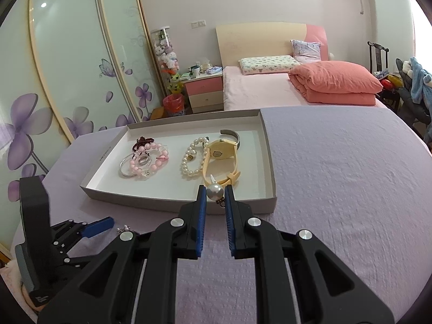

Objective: Organize jewelry
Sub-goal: 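Grasp second pearl stud earring with right tool while left tool grasps pearl cluster earring, then release pearl earring into tray from right tool while left tool releases cluster earring there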

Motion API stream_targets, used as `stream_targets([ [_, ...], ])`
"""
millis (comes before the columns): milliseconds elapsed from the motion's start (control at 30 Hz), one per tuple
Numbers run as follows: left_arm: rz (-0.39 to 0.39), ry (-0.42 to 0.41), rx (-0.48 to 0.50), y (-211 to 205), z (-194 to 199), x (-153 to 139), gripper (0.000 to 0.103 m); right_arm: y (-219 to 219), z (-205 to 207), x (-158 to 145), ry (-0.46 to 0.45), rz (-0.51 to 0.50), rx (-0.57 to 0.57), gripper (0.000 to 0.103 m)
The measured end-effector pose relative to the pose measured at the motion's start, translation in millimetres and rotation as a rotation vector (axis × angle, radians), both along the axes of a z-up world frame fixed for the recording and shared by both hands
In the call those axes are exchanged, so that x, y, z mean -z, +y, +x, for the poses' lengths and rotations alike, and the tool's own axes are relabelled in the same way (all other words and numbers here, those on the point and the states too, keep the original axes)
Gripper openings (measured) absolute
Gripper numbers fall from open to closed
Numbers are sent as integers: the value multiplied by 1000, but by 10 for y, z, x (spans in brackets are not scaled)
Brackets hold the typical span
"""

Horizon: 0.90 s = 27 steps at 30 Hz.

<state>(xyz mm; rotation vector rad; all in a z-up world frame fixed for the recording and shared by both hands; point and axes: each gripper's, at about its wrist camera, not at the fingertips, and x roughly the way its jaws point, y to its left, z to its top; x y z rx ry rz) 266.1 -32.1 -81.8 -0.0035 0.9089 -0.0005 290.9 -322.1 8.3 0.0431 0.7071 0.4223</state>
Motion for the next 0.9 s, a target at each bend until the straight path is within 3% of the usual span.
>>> stream_targets([
  [33, -4, -5, 6, 5, 0, -7, 18, 11, -4, 2, 2, 2, -4, 15],
  [67, -7, -5, 11, 12, -2, -5, 14, 23, -13, 5, 4, 3, -7, 15],
  [267, -30, -30, 17, 185, -109, -47, 7, 113, -58, 0, 3, 2, -31, 15],
  [567, -65, -106, -29, 529, -259, -285, 7, 277, -163, -49, -12, -4, -60, 15],
  [900, -105, -239, -40, 745, -387, -833, 7, 357, -238, -176, -43, -6, -69, 14],
])
